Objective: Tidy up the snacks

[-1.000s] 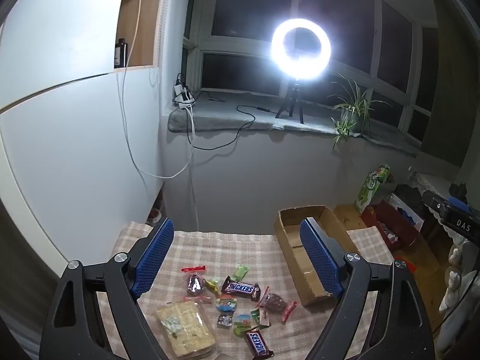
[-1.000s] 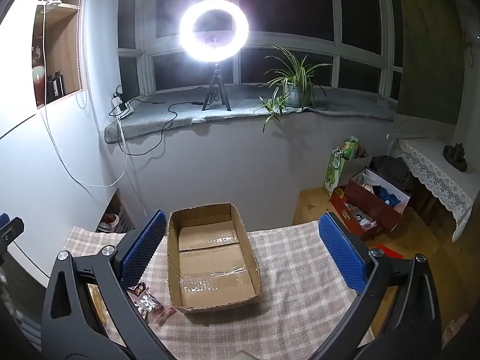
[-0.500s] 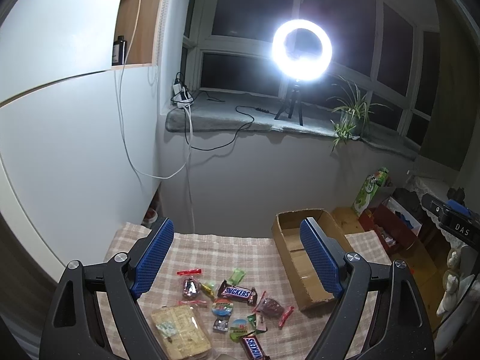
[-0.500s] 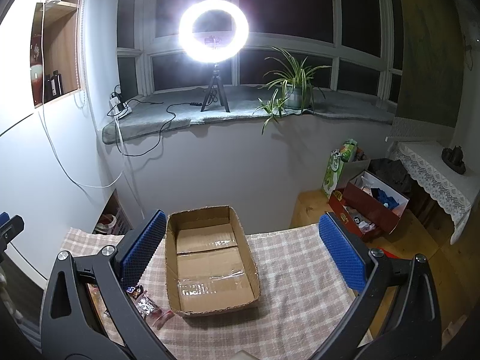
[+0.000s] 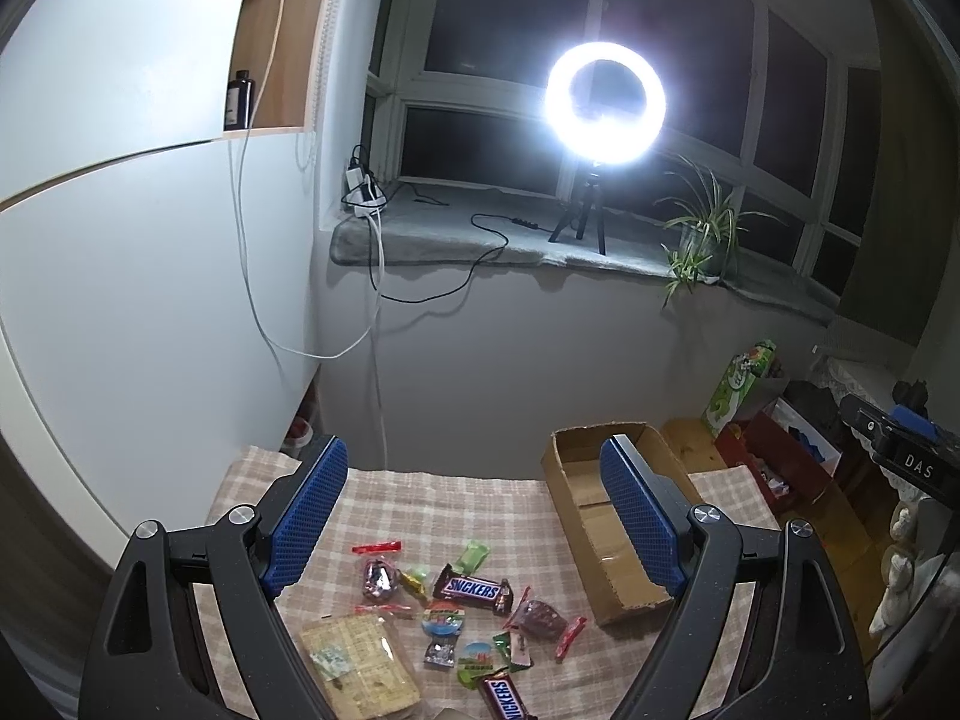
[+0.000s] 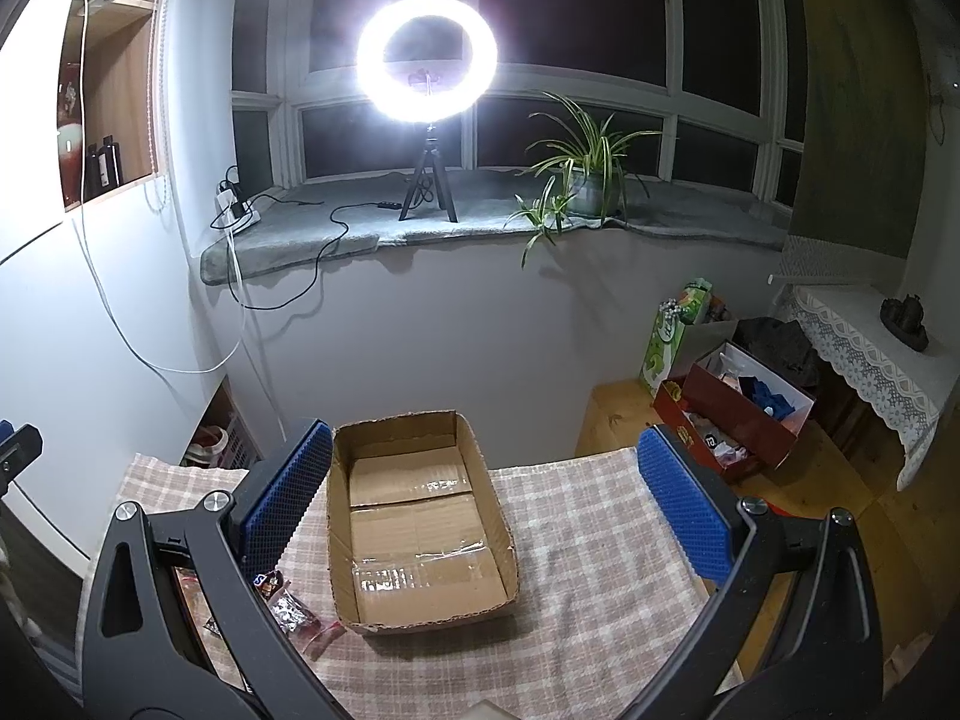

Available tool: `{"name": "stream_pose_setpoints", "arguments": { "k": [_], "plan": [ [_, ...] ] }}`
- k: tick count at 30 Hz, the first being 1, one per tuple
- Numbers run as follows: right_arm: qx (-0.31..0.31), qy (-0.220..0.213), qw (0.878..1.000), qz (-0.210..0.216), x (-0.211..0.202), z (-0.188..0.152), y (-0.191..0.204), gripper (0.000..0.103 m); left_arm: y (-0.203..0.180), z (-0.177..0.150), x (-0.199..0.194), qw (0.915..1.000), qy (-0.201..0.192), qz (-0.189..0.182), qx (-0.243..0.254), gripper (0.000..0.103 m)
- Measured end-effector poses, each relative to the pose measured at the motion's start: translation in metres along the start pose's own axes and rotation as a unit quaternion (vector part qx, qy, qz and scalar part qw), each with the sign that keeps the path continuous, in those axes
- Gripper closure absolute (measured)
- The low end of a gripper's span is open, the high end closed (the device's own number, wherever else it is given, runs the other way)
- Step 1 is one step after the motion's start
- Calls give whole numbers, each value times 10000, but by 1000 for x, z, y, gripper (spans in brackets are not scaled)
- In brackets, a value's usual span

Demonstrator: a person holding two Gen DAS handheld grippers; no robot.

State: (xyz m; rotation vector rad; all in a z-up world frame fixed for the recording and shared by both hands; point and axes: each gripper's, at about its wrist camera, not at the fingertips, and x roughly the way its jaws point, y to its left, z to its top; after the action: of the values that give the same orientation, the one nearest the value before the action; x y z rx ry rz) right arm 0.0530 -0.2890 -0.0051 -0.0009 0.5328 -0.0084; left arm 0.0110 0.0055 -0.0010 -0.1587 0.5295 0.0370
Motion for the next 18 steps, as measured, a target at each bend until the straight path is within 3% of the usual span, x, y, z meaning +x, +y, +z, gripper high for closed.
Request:
{"name": "stream_pose_setpoints", "arguments": {
  "k": [18],
  "plan": [
    [0, 28, 10000, 6, 2, -2, -1, 0, 2, -2, 3, 10000, 10, -2, -8, 16]
  ]
}}
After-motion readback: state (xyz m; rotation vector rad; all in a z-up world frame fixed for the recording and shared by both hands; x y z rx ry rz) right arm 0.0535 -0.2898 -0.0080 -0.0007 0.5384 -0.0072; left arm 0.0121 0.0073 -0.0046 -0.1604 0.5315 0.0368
